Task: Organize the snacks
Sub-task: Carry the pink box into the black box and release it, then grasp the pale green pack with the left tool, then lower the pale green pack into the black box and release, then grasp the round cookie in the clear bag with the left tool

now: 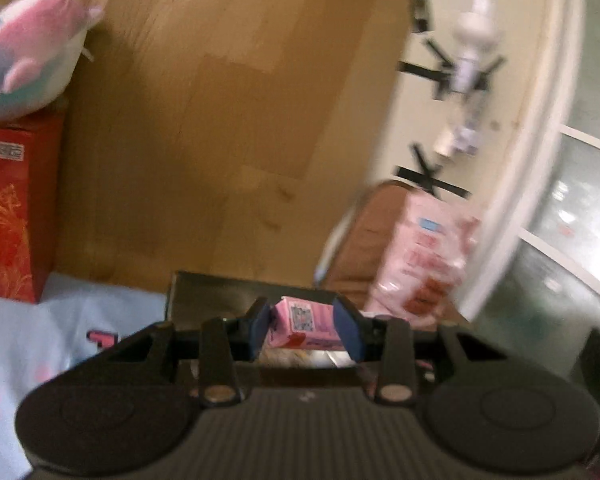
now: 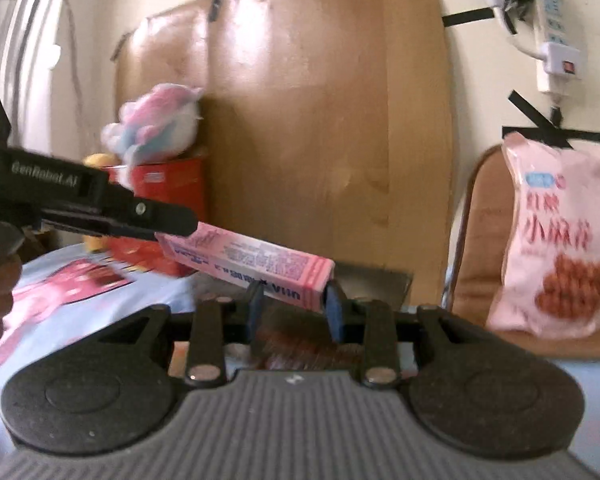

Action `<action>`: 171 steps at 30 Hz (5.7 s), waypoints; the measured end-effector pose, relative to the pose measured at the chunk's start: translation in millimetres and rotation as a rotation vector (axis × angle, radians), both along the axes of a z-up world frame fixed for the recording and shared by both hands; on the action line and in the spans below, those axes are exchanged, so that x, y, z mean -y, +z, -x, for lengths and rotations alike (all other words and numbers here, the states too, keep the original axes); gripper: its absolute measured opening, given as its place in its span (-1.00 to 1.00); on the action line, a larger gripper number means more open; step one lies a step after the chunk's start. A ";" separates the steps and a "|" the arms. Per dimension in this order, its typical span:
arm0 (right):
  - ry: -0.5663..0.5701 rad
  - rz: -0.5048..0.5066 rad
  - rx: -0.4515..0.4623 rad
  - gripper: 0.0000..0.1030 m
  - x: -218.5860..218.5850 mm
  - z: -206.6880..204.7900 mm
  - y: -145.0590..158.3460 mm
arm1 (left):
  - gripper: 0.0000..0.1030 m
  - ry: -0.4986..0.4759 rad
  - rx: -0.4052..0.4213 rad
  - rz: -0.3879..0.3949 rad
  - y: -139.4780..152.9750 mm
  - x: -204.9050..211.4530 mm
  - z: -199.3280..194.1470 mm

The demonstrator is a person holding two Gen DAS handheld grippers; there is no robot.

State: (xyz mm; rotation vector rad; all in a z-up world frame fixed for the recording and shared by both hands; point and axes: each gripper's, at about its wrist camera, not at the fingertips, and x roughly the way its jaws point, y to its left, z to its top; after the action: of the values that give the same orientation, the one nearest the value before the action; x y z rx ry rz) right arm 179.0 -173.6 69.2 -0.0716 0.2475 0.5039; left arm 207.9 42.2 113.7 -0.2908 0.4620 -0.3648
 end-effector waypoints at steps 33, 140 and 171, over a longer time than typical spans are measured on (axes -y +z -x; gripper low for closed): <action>0.342 -0.247 -0.533 -0.06 30.1 66.4 -51.8 | -0.16 0.006 -0.221 0.212 -73.1 -18.1 121.1; 0.472 0.040 -0.514 -0.21 -132.4 92.5 -42.1 | -0.54 0.196 -0.348 0.210 -92.1 -130.0 164.0; 0.131 0.110 -0.290 0.45 56.3 207.4 -78.0 | -0.15 -0.260 -0.401 0.047 -102.1 56.4 165.6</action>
State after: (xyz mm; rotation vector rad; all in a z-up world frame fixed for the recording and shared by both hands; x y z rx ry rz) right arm -28.4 -230.0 -8.8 -0.1225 0.5570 0.6307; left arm 42.4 -14.2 11.5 -0.3526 0.8908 -0.5755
